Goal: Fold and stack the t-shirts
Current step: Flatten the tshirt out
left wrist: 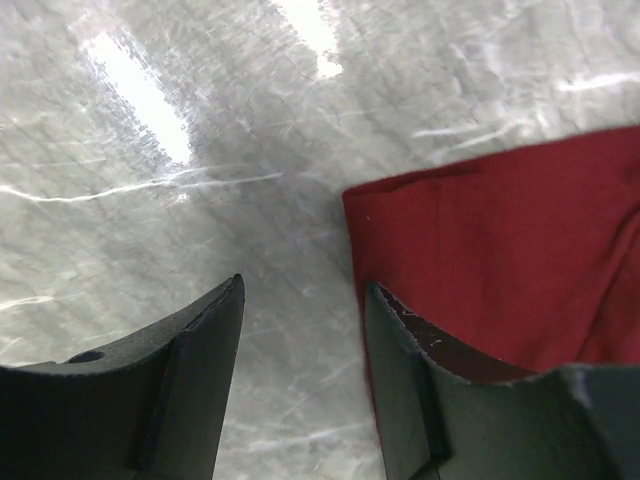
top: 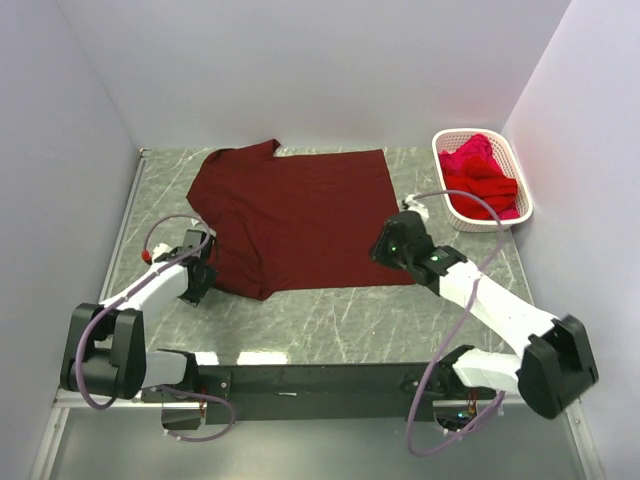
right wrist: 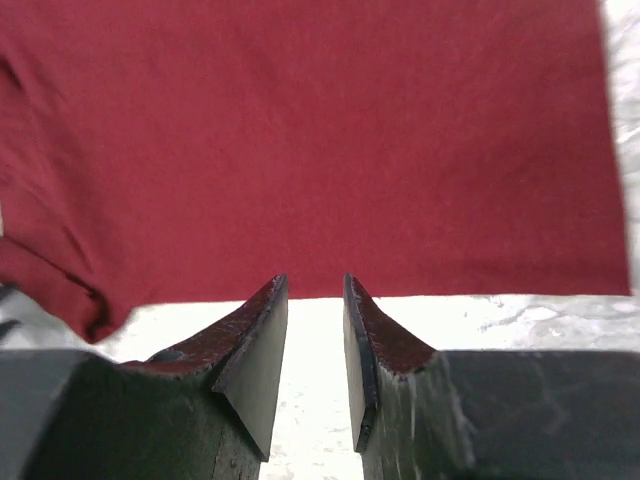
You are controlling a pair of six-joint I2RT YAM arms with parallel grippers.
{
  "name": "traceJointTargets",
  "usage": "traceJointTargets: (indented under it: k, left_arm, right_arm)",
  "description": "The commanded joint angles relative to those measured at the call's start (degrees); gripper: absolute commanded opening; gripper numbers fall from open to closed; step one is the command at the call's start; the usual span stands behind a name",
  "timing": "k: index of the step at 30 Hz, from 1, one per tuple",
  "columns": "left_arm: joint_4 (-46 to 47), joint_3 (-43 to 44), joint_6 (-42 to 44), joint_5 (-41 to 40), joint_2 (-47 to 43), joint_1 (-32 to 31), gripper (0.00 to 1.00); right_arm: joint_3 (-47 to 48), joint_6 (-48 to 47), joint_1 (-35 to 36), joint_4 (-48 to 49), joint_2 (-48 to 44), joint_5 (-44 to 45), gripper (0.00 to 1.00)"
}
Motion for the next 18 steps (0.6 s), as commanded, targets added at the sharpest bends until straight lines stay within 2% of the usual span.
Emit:
traceJointTargets:
  k: [1, 3, 7, 8, 11, 13, 18]
  left_arm:
    - [5.32, -1.83, -5.18, -2.20, -0.06, 0.62, 0.57]
    - [12.48, -5.78, -5.10, -1.59, -2.85, 1.41, 0.56]
    - [17.98, -9.22, -4.92, 0.17, -4.55, 2.38, 0.28]
    - [17.37, -9.23, -5.36, 0.17, -4.37, 2.47, 0.03]
    - [12.37, -9.22, -7.99, -0.62, -4.63, 2.39, 0.00]
    - [6.77, -9.66, -11.77, -0.97, -8.48, 2.30, 0.00]
    - [-5.02, -9.23, -18.45, -3.61, -25.70, -0.16, 0.01]
  right_arm:
    - [2.01, -1.66, 2.36, 2.10, 3.17, 1.62, 0.36]
    - [2.01, -1.75, 3.24, 3.33, 4.40, 1.53, 0.36]
    - [1.74, -2.63, 4.12, 4.30, 5.63, 1.88, 0.35]
    - [1.40, -2.80, 4.21, 4.57, 5.90, 2.06, 0.35]
    - [0.60, -3.16, 4.21, 5.27, 5.73, 1.71, 0.35]
    - [0.34, -3.51, 4.39, 5.71, 5.55, 1.18, 0.35]
    - [0.42, -5.09, 5.88, 7.73, 5.63, -1.71, 0.34]
